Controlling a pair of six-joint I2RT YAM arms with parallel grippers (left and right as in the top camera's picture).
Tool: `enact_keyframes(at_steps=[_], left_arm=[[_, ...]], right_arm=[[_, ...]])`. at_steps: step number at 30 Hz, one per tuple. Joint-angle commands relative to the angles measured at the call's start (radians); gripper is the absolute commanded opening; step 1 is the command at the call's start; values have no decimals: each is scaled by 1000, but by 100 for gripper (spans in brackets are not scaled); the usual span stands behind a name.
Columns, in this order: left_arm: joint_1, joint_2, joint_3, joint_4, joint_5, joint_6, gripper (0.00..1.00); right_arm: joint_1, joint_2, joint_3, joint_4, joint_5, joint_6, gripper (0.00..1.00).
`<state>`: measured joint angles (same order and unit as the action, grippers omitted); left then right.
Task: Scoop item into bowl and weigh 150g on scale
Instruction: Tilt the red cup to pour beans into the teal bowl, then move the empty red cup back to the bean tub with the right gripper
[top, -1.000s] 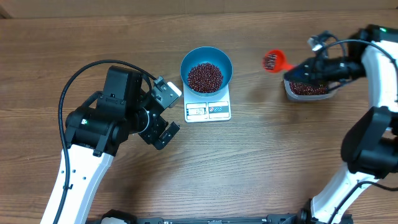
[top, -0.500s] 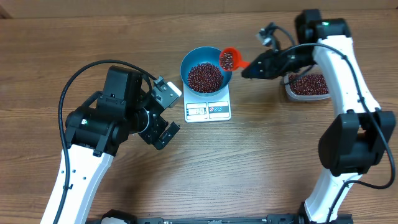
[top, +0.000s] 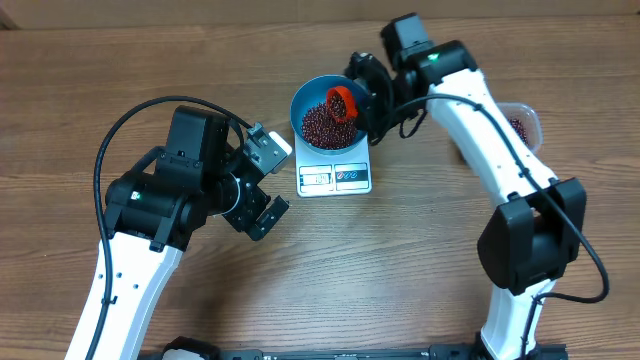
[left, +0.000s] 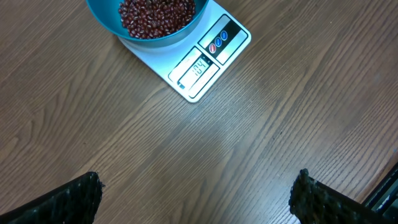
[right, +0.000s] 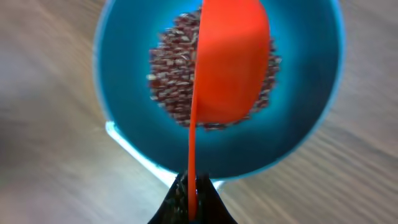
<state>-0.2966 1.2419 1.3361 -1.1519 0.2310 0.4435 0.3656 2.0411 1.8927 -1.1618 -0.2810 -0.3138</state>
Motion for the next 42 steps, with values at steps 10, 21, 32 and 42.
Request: enact_keyframes(at_steps=[10,21,32,42], left_arm=[[2,2,23,4,5,-10,100],[2,2,23,4,5,-10,100],[2,2,23,4,5,-10,100],[2,2,23,3,5,-10,100]], right_arm=[[149,-48,34,31,497,3,4],[201,-160,34,34,624,-5,4],[172,-321,34,3,617,21,4],[-125,-378,17,-286,557,131,4]])
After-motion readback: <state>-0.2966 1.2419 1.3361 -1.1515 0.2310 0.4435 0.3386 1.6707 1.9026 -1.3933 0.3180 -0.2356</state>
